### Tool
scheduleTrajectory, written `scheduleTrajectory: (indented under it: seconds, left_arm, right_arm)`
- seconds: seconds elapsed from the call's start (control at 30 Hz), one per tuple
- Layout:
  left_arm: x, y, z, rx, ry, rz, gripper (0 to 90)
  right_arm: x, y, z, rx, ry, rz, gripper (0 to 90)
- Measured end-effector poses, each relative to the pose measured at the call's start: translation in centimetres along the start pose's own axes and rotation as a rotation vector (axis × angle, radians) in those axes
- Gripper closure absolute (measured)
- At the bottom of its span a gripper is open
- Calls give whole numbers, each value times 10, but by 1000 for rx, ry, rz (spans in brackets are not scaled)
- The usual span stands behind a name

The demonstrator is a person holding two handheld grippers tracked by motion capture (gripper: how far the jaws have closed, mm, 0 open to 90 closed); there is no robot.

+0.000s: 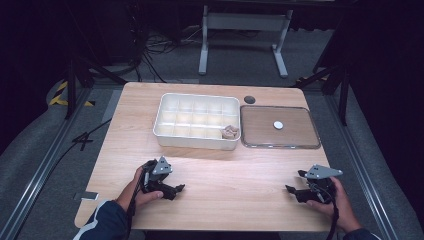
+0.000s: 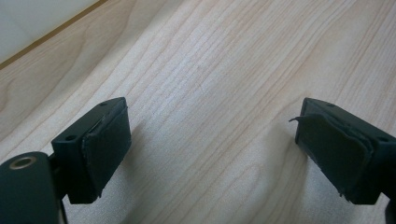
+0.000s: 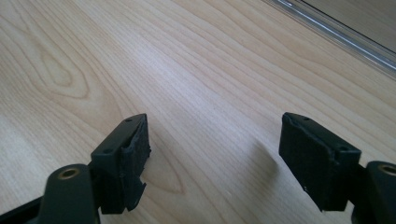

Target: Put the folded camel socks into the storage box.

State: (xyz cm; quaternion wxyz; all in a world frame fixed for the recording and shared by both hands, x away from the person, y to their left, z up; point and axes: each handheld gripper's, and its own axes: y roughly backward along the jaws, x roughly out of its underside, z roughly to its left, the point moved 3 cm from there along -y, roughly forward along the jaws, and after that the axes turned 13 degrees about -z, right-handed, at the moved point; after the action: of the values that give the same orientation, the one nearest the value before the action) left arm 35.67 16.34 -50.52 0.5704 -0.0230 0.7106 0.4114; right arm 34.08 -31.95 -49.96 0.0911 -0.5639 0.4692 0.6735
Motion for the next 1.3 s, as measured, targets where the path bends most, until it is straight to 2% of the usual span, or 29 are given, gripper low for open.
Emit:
scheduleTrajectory:
  seconds: [0.27,1.3]
  left_arm:
    - [0,0,0,0,-1,1,105]
    - [0,0,0,-2,0,1,102]
  right_arm:
    - [14,7,-6,-9,-88,-52,206]
    - [14,8,-7,0,-97,-49,192]
